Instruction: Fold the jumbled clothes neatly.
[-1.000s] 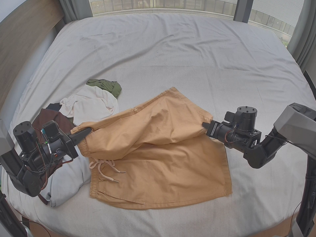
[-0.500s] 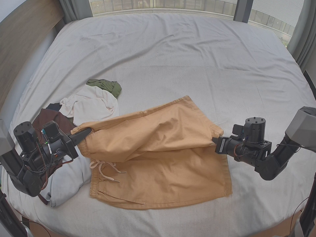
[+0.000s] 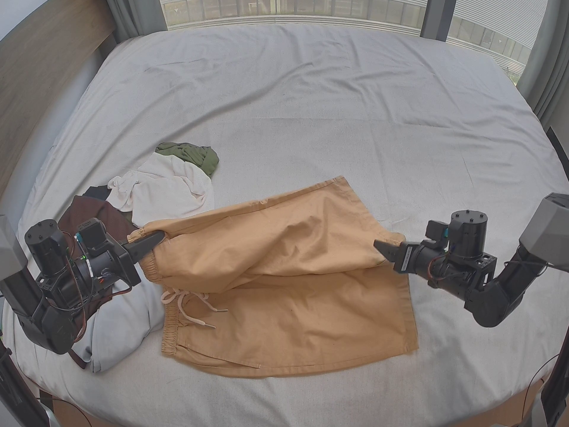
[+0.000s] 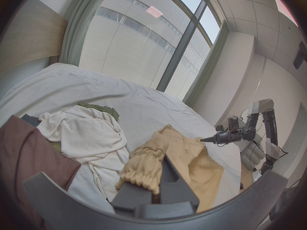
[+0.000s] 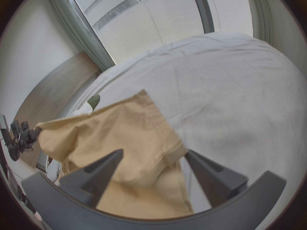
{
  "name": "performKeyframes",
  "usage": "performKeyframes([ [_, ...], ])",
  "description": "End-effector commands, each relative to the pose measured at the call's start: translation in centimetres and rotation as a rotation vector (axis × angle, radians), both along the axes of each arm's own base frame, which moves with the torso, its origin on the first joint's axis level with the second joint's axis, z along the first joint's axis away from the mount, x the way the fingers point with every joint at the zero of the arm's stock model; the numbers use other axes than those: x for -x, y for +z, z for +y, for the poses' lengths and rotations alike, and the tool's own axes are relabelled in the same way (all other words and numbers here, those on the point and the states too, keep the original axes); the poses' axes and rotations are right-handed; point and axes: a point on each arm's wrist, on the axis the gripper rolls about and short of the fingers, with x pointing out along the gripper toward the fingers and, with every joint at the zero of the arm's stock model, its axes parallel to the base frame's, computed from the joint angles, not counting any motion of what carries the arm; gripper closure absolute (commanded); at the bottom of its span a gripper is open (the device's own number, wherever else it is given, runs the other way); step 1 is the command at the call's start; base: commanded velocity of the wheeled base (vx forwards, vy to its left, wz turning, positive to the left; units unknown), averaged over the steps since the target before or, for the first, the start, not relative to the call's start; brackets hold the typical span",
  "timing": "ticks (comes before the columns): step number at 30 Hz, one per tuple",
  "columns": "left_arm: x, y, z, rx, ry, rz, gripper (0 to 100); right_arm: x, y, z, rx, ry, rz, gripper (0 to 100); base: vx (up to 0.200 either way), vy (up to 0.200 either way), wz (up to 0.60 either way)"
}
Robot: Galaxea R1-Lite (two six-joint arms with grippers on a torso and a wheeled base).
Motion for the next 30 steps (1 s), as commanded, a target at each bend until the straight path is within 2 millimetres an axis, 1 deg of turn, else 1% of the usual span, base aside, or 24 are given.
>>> performKeyframes([
  [1,0.0,0.0,0.0,0.000,-0.001,0.002,100,-1.4,2.6,-1.5,-0.048,-0.053,-0.118,0,0.000,0.000,0.00],
  [4,0.0,-0.1,-0.2,0.000,-0.006,0.006,100,-2.8,4.4,-1.4,-0.081,-0.036,-0.186,0,0.000,0.000,0.00],
  [5,0.0,-0.1,-0.2,0.000,-0.006,0.006,100,-2.9,4.5,-1.3,-0.083,-0.032,-0.188,0,0.000,0.000,0.00],
  [6,0.1,-0.1,-0.2,0.000,-0.007,0.006,100,-3.5,5.1,-0.9,-0.097,0.008,-0.209,0,0.000,0.000,0.00],
  [7,0.1,-0.1,-0.2,0.000,-0.007,0.006,100,-3.5,5.1,-0.9,-0.099,0.012,-0.208,0,0.000,0.000,0.00],
  [10,0.1,-0.1,-0.2,0.000,-0.007,0.006,100,-5.5,4.3,0.3,-0.109,0.089,-0.186,0,0.000,0.000,0.00],
  [13,0.1,-0.1,-0.2,0.000,-0.007,0.008,100,-7.5,4.0,1.1,-0.112,0.103,-0.182,0,0.000,0.000,0.00],
  [14,0.1,-0.1,-0.2,0.000,-0.007,0.008,100,-7.6,3.9,1.1,-0.111,0.103,-0.179,0,0.000,0.000,0.00],
  [15,0.1,-0.2,-0.2,0.000,-0.009,0.009,100,-8.8,3.6,1.5,-0.109,0.105,-0.170,0,0.000,0.000,0.00],
  [16,0.1,-0.2,-0.2,0.000,-0.009,0.009,100,-9.2,3.5,1.8,-0.108,0.109,-0.162,0,0.000,0.000,0.00],
  [17,0.1,-0.2,-0.2,0.000,-0.009,0.009,100,-9.2,3.5,1.8,-0.108,0.109,-0.162,0,0.000,0.000,0.00],
  [20,0.0,-0.4,-0.3,-0.001,-0.010,0.014,100,-11.1,3.1,2.8,-0.108,0.134,-0.144,0,0.000,0.000,0.00],
  [21,0.0,-0.4,-0.3,-0.001,-0.010,0.014,100,-11.1,3.1,2.8,-0.108,0.134,-0.144,0,0.000,0.000,0.00],
  [22,0.0,-0.4,-0.3,-0.001,-0.010,0.016,100,-11.7,2.8,3.5,-0.104,0.143,-0.125,0,0.000,0.000,0.00],
  [26,0.0,-0.6,-0.3,-0.001,-0.010,0.022,100,-13.5,2.3,4.4,-0.098,0.146,-0.110,0,0.000,0.000,0.00],
  [30,0.0,-0.6,-0.3,-0.001,-0.010,0.024,100,-14.5,1.8,5.4,-0.094,0.155,-0.101,0,0.000,0.000,0.00],
])
